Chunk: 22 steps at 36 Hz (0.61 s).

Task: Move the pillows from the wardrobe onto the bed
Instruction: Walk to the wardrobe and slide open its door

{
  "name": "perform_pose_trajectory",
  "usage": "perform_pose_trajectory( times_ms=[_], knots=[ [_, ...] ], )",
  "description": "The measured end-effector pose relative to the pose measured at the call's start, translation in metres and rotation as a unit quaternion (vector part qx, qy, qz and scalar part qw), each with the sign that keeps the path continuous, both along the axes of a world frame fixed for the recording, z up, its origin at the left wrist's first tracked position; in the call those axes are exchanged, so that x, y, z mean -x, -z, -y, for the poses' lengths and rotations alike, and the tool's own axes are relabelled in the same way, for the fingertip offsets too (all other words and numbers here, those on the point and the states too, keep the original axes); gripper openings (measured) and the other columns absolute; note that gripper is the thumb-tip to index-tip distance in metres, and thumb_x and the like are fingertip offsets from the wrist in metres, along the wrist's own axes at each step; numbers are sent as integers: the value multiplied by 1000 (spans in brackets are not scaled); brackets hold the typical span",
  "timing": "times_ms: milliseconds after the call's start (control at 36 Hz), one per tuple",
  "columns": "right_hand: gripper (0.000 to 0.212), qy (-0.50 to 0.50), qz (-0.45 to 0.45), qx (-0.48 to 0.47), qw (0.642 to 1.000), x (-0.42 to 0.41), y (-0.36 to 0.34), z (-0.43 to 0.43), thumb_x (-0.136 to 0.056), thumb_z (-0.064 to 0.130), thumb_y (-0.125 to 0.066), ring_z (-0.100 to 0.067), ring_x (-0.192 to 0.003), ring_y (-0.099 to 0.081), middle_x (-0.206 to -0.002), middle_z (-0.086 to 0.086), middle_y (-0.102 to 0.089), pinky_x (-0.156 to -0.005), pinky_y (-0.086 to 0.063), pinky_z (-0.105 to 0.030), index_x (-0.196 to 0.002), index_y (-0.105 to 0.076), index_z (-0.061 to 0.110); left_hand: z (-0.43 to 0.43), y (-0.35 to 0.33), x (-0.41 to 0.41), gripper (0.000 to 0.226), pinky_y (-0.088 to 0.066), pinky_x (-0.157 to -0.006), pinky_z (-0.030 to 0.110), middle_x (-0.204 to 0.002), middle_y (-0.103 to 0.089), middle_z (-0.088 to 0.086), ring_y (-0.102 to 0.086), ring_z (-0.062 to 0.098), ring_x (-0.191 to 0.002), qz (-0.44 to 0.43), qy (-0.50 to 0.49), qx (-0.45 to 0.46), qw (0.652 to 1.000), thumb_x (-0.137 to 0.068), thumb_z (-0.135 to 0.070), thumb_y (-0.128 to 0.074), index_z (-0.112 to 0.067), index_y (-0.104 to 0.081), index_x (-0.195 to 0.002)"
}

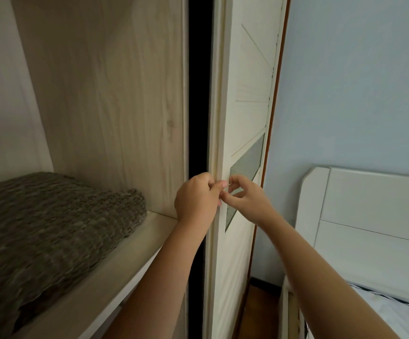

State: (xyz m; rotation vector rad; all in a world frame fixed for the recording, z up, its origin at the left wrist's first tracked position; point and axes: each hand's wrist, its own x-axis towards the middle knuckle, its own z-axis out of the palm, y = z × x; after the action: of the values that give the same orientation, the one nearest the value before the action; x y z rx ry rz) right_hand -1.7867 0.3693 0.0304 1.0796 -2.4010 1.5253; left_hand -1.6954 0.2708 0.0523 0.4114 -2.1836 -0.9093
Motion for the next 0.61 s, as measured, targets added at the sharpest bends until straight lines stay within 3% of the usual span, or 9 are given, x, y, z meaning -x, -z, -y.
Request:
perform_pose_trajectory(
  times_ms=[222,361,472,611],
  knots=[
    [48,9,1,-8,1000,22,-3,0,-78,44,-64,-17,-86,-66,-104,2,-60,-82,-55,-44,-116,-53,17,1,-2,26,33,-49,-61,35,-67,-70,3,-64,21,-65,10,8,18,1000,-89,-39,-55,-16,-49,-65],
    [48,16,4,-14,1000,33,-5,1,-80,41,-63,-20,-88,-65,-106,0,-60,-85,-54,-46,-119,-52,15,2,-2,42,35,-53,-63,37,-71,-69,7,-66,22,-63,22,20,25,999,-91,-37,-52,-19,-43,-64],
    [46,26,3,-16,1000,41,-7,1,-82,39,-63,-21,-89,-64,-106,0,-60,-85,-54,-46,-120,-52,15,-1,-3,54,37,-50,-54,30,-74,-66,8,-61,19,-55,31,35,18,999,-94,-34,-48,-25,-33,-62],
    [49,35,11,-19,999,52,-9,2,-83,38,-62,-21,-90,-64,-108,-1,-60,-85,-54,-46,-124,-51,14,-2,-4,68,24,-50,-56,29,-84,-67,11,-64,24,-69,37,44,26,998,-96,-33,-44,-17,-39,-79]
  ],
)
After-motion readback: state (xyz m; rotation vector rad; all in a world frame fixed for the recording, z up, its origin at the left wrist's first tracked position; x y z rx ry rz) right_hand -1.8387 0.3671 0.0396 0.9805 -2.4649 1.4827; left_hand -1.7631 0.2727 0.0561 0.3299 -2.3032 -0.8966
